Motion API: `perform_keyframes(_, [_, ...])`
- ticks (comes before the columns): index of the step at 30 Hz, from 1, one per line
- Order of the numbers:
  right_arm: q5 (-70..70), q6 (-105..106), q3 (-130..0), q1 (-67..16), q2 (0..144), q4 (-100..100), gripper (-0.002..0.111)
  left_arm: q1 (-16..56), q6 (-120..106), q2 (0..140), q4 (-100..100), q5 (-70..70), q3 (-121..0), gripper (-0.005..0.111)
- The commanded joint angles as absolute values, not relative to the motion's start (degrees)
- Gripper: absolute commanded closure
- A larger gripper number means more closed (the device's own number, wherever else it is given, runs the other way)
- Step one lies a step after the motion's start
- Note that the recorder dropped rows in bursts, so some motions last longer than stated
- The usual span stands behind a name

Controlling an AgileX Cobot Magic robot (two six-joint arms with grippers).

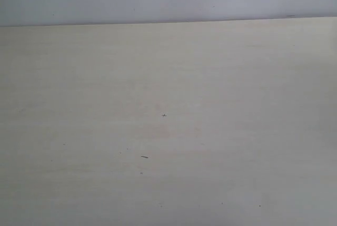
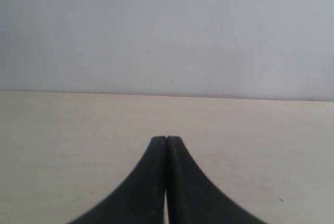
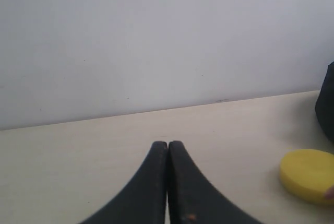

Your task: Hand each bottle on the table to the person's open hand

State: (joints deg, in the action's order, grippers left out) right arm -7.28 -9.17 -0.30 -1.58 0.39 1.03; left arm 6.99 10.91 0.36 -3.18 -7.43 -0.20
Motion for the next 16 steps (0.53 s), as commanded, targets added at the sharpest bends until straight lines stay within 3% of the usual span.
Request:
perform_keyframes(1, [-7.23,-9.2,0.0,-1.36,0.0,0.97,0.108,4.17,10.84,0.0,-2.68,-7.15,0.0,0.107])
perform_keyframes(16, [-7.56,-9.2,0.0,-1.36,0.0,0.69,0.108,3.92,10.84,0.0,-2.68,-7.15,0.0,0.107])
